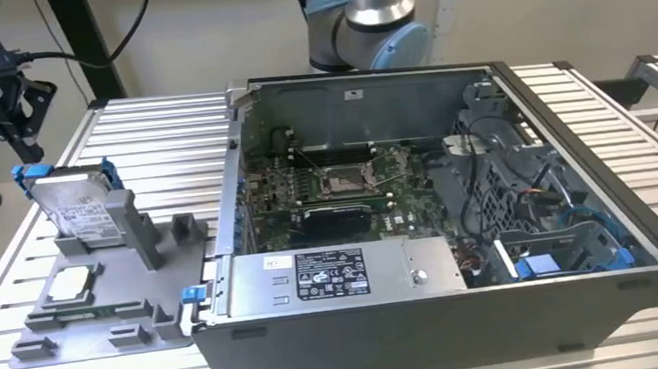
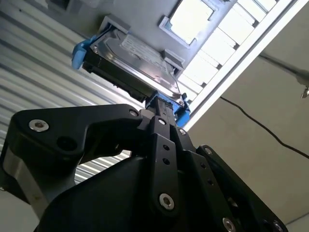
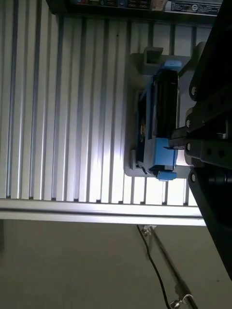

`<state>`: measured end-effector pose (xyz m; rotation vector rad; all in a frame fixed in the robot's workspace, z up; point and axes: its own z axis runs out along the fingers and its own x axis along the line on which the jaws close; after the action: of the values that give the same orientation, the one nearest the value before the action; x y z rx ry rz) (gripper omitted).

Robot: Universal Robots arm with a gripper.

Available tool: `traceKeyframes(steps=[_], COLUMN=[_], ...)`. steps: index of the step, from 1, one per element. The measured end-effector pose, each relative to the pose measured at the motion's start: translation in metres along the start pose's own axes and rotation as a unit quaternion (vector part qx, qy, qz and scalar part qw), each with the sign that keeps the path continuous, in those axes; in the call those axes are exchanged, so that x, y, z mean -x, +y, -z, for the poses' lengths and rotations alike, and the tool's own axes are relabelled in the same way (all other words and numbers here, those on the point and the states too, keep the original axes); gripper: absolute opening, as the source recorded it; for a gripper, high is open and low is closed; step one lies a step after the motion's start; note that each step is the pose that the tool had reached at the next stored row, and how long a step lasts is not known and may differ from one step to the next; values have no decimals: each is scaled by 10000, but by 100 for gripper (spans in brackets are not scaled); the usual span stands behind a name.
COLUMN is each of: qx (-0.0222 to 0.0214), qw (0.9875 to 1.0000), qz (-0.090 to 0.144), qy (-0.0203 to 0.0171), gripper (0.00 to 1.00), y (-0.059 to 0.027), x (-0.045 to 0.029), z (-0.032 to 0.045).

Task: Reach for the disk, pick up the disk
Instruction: 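Reach for the disk, then pick up the disk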

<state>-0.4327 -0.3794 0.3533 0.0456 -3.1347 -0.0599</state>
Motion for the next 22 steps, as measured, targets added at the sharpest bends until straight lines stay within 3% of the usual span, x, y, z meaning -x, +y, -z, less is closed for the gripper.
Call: traceKeyframes(steps=[11,22], qx=[0,0], qw=[10000,10000], qz=[35,36], qy=[2,1], gripper=[0,0], y=[13,13], x=[-65,-72], z=[-3,-3])
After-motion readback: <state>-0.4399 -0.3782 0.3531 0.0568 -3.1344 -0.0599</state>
